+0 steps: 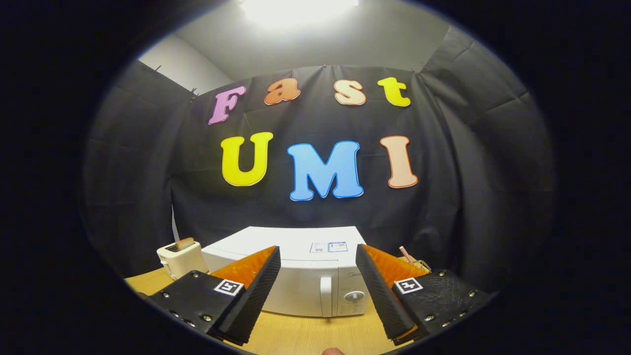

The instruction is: Open the microwave, put the food inside, and close the microwave door.

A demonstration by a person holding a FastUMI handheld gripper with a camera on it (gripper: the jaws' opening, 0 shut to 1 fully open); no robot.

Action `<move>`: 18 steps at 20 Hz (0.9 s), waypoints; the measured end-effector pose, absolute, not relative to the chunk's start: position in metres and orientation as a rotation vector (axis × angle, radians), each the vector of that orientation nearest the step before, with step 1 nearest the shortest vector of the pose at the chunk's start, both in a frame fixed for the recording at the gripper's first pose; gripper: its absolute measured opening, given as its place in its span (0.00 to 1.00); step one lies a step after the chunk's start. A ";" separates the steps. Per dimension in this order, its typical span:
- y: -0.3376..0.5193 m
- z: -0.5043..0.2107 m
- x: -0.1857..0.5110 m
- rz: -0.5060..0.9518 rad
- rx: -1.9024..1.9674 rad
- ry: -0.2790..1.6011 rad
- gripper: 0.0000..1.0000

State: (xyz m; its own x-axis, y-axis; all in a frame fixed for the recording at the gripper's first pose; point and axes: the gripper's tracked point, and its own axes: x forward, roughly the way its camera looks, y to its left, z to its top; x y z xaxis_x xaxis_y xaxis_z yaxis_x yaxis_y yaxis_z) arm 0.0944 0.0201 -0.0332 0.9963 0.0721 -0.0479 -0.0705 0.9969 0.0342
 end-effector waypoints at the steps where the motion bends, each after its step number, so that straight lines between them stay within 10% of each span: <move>1: 0.021 -0.039 0.102 0.074 0.020 0.061 0.96; 18: 0.025 -0.170 0.186 0.054 -0.029 0.279 0.96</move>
